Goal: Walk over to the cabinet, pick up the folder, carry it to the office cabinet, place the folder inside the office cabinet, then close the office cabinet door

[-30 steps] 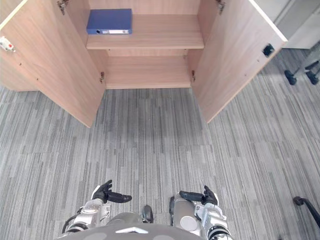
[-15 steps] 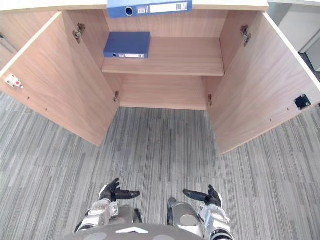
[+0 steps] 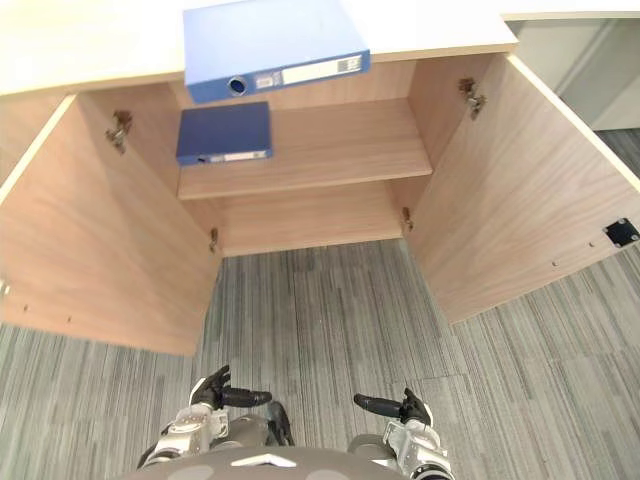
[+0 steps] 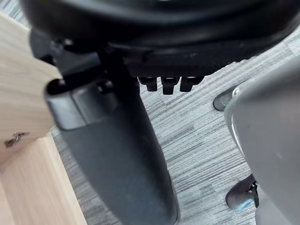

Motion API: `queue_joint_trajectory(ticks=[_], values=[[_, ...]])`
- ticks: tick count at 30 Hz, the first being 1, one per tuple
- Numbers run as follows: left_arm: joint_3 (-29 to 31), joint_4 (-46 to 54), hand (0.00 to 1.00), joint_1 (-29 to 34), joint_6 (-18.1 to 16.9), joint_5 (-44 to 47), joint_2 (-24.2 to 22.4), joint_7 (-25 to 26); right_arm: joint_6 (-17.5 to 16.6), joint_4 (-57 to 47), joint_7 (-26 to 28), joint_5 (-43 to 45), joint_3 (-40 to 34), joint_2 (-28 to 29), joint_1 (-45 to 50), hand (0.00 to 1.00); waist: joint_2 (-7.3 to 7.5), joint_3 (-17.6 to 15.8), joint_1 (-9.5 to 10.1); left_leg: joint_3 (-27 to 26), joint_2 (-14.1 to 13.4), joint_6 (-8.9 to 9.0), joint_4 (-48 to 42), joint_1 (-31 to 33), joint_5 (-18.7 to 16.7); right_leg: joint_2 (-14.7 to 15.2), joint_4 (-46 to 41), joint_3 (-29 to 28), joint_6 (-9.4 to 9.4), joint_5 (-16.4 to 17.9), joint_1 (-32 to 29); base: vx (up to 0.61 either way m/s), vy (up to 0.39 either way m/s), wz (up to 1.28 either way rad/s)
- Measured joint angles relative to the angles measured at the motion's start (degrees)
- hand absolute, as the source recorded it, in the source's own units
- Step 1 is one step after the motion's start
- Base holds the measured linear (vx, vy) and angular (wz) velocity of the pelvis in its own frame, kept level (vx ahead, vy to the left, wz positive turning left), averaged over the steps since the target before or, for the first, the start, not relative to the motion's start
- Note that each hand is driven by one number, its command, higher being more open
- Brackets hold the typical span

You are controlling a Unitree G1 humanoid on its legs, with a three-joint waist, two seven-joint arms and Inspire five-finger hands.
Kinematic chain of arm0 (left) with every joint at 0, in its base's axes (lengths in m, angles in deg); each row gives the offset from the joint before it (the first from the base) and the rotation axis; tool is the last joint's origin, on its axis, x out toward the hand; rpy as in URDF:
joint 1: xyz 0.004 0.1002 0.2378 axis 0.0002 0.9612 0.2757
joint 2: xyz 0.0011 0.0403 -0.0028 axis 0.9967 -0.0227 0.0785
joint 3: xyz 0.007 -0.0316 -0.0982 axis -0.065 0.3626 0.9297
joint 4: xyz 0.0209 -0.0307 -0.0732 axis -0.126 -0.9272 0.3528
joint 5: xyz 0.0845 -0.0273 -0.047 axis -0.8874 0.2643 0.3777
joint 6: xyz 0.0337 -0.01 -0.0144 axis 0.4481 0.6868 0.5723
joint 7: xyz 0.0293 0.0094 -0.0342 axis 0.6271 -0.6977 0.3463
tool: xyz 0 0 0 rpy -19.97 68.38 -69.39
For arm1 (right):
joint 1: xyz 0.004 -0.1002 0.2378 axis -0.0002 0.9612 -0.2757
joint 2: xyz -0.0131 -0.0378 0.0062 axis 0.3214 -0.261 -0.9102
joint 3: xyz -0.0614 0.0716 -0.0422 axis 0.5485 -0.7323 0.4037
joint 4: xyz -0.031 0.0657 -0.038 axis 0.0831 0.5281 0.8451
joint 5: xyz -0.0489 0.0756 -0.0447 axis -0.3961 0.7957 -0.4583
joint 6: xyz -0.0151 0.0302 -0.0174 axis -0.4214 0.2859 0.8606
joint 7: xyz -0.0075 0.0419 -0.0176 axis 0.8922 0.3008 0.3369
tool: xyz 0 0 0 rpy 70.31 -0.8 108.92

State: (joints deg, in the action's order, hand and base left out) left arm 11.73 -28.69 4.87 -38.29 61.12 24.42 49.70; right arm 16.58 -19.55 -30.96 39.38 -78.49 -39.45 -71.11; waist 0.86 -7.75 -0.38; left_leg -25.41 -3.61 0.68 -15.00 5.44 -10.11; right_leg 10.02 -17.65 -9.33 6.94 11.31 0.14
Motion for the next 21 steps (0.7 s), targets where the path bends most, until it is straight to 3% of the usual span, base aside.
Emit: queue_joint_trajectory(ticks=[1, 2, 3, 4, 6, 7, 8, 9, 10, 12, 13, 14, 15, 17, 18, 19, 21], values=[[-0.51, 0.0, 1.0, 0.57, -0.01, 0.07, -0.02, 0.02, 0.01, 0.1, 0.02, -0.03, 0.05, -0.38, -0.75, 1.0, -0.87, 0.34, 0.04, -1.6, 0.26, -0.01, 2.41, -2.1, -0.01, -0.58, -8.39, -0.6, 0.27, -0.87, -4.57, 0.19, 0.18, -0.72], [-1.65, 0.01, 1.0, 0.1, -0.01, 0.18, 0.19, 0.21, 0.09, 0.12, 0.24, -0.04, 0.17, -0.78, -1.79, 1.0, -1.95, -0.29, 0.04, -1.76, 0.18, -0.14, 5.1, -4.71, -0.08, -1.79, -17.5, 0.06, -1.0, -1.31, -9.53, 0.21, 0.175, -0.93], [-2.46, -0.08, 1.0, -0.23, 0.02, 0.21, 0.43, 0.23, 0.04, 0.25, 0.64, -0.05, 0.34, -1.36, -2.69, 1.0, -2.78, -0.79, -0.23, -1.79, -0.07, -0.18, 6.9, -6.47, -0.1, -3.29, -22.16, 1.47, -3.06, 3.15, -13.28, 0.15, 0.092, -0.62], [-2.65, -0.34, 1.0, -0.72, 0.03, 0.27, 0.49, 0.21, 0.01, 0.2, 0.64, -0.05, 0.69, -1.73, -3.01, 1.0, -3.21, -1.05, -0.3, -1.78, -0.32, -0.18, 7.58, -7.25, -0.1, -4.13, -22.98, 2.38, -4.07, 4.78, -15.0, 0.12, 0.017, -0.39], [-2.61, -1.09, 1.0, -2.94, 0.0, 1.16, 1.06, 0.34, -0.07, -0.28, 0.87, -0.03, 2.93, -3.02, -3.51, 1.0, -4.33, -1.93, -0.77, -1.6, -1.6, -0.12, 9.4, -9.45, -0.14, -8.61, -20.51, 6.61, -5.59, 6.79, -21.48, 0.17, -0.113, -0.14], [-2.53, -1.12, 1.0, -3.4, -0.01, 1.17, 1.14, 0.42, -0.08, -0.31, 0.87, -0.02, 3.18, -3.25, -3.62, 1.0, -4.41, -2.19, -1.14, -1.37, -1.84, 0.15, 9.64, -9.99, -0.29, -9.58, -18.15, 7.23, -5.63, 6.56, -22.51, 0.25, -0.195, 0.22], [-2.54, -1.17, 1.0, -3.91, -0.06, 1.17, 1.39, 0.45, -0.09, -0.53, 0.81, -0.01, 3.95, -3.61, -3.7, 1.0, -4.06, -2.79, -1.9, -0.33, -1.87, 1.5, 9.95, -11.21, -1.0, -10.54, -10.9, 7.67, -4.7, 3.18, -23.58, 0.28, -0.178, 0.41], [-2.4, -1.24, 1.0, -4.17, -0.2, 1.18, 1.89, 0.44, -0.11, -0.58, 0.86, 0.02, 4.16, -3.64, -3.25, 1.0, -3.08, -3.28, -2.61, 0.55, -1.12, 3.19, 10.45, -12.82, -1.89, -10.07, -6.44, 7.73, -5.4, -5.63, -22.98, 0.39, -0.187, 0.47], [-2.55, -1.82, 1.0, -4.45, -0.23, 1.09, 0.62, 0.07, -0.39, -0.12, 0.76, -0.09, 3.84, -4.28, -3.58, 1.0, -4.55, -3.35, -3.12, 3.33, -1.55, 3.57, 12.11, -13.86, -1.01, -11.08, -6.5, 8.96, -7.49, -5.37, -21.68, 0.34, -0.136, 0.27], [-2.53, -1.96, 1.0, -4.55, -0.3, 1.08, 0.3, -0.51, -0.57, -0.08, 0.6, -0.1, 2.14, -4.35, -3.74, 1.0, -4.05, -3.67, -3.12, 5.46, -1.35, 4.21, 13.27, -15.08, 1.39, -11.05, -8.67, 9.24, -8.83, -3.08, -21.75, 0.29, -0.189, 0.15], [-2.35, -2.09, 1.0, -4.44, -0.26, 1.0, -0.38, -0.65, -0.56, 0.18, 0.61, -0.1, 0.95, -4.35, -2.99, 1.0, -4.13, -3.62, -3.18, 6.16, -1.97, 5.7, 13.36, -16.15, 3.1, -11.08, -9.3, 10.46, -9.83, -1.4, -20.36, 0.27, -0.235, 0.3], [-2.3, -2.06, 1.0, -4.41, -0.26, 0.98, -0.62, -0.72, -0.54, 0.24, 0.61, -0.11, 0.2, -4.24, -2.48, 1.0, -4.19, -3.56, -3.14, 6.26, -2.46, 5.66, 12.3, -16.12, 3.26, -11.08, -8.94, 11.03, -10.09, -0.92, -19.41, 0.22, -0.187, 0.49], [-1.81, -1.94, 1.0, -4.34, -0.26, 0.96, -1.07, -0.77, -0.53, 0.15, 0.58, -0.07, -0.18, -3.84, -1.52, 1.0, -4.1, -3.59, -3.08, 6.35, -3.53, 5.96, 8.91, -15.21, 3.04, -10.83, -7.87, 12.27, -10.41, -0.42, -17.55, 0.18, -0.153, 0.67], [0.03, -0.83, 1.0, -3.72, -0.23, 0.98, -2.36, -0.74, -0.14, -0.54, 0.45, 0.02, -0.01, -3.64, 0.1, 1.0, -3.41, -3.8, -3.08, 8.24, -7.09, 7.34, -8.51, -8.28, 1.65, -10.27, -4.6, 14.02, -10.34, -0.23, -12.75, 0.21, -0.193, 0.63], [1.05, 0.64, 1.0, -2.92, -0.11, 1.07, -3.5, -0.61, 0.02, -1.76, 0.49, 0.02, 0.12, -3.64, 1.22, 1.0, -3.38, -3.53, -2.68, 8.65, -9.61, 7.9, -21.31, -3.3, 1.09, -10.26, -3.2, 14.9, -10.38, -0.23, -10.57, 0.22, -0.168, 0.21], [1.04, 1.57, 1.0, -1.68, -0.05, 1.12, -4.18, -0.62, -0.03, -2.59, 0.48, 0.07, 0.15, -3.6, 1.54, 1.0, -3.32, -3.22, -2.19, 7.69, -11.15, 7.29, -27.83, 0.1, 0.01, -10.24, -2.37, 15.19, -10.92, 0.22, -8.84, 0.18, -0.125, 0.05], [1.15, 2.61, 1.0, -1.67, -0.28, 1.19, -4.96, -0.58, -0.02, -3.56, 0.42, 0.13, -0.04, -3.5, 1.91, 1.0, -3.54, -2.91, -1.21, 5.36, -12.05, 5.57, -26.97, 1.68, -0.93, -10.14, -0.96, 15.15, -10.93, 0.24, -6.09, 0.15, 0.012, -0.05]])
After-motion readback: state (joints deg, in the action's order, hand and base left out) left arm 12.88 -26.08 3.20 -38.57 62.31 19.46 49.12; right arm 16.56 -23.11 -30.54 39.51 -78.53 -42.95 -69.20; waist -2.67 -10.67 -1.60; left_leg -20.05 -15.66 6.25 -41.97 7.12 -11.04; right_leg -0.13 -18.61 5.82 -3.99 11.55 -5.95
